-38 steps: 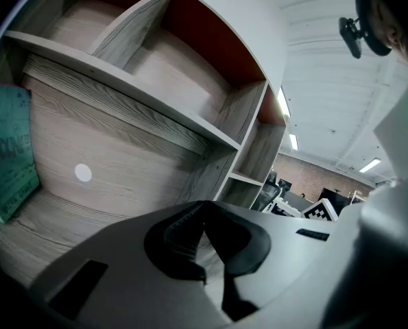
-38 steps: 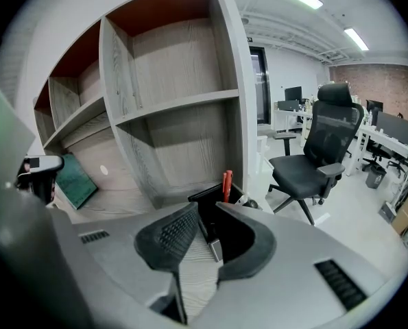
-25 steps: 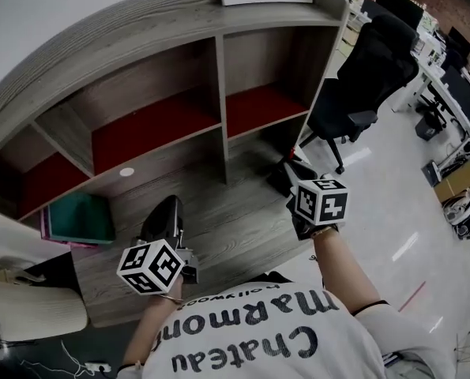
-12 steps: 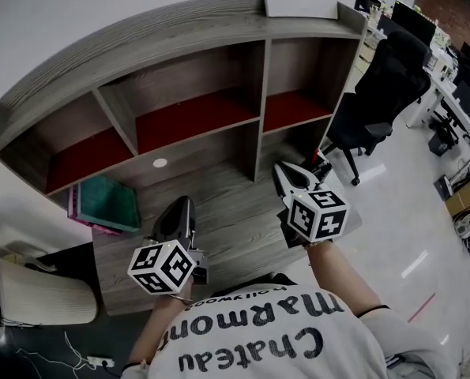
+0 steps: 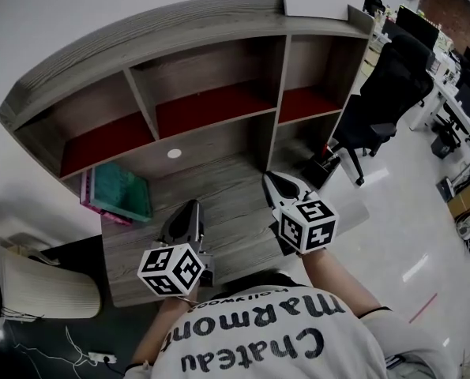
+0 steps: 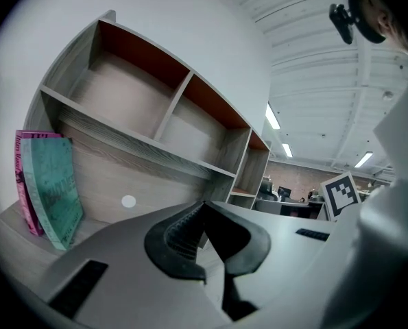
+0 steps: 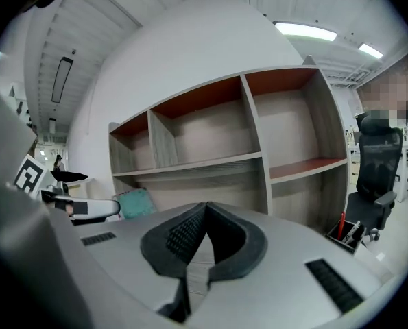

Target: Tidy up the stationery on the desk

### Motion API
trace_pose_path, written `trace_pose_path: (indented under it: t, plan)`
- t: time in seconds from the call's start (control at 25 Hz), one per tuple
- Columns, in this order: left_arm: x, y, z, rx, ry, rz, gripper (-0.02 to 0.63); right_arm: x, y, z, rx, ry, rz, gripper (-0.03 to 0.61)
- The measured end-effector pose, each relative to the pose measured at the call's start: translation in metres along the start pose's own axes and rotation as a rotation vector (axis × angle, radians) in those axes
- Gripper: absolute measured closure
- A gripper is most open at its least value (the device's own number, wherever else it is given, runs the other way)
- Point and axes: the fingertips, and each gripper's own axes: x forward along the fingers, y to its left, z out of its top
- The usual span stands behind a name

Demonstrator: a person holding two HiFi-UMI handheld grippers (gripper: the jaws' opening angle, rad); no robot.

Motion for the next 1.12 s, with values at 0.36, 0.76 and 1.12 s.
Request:
trace_pose_path:
  t: [0.36,0.76,1.12]
  plan:
    - [-0.012,0.004,-0.007,-0.016,0.007,0.004,0.598,-0.008,0.012,-0.016,-0.008,0.043,0.005,0.569]
    - [-0.011,0.004,-0.017,-0.034,0.006,0.023,0.598,-0.012,0.006,-0.025,-0.008,0.065,0.016,0.569]
    - [-0.006,0.0,-0.016,-0.042,0.001,0.024,0.598,-0.011,-0.002,-0.026,-0.012,0.08,0.018,0.569]
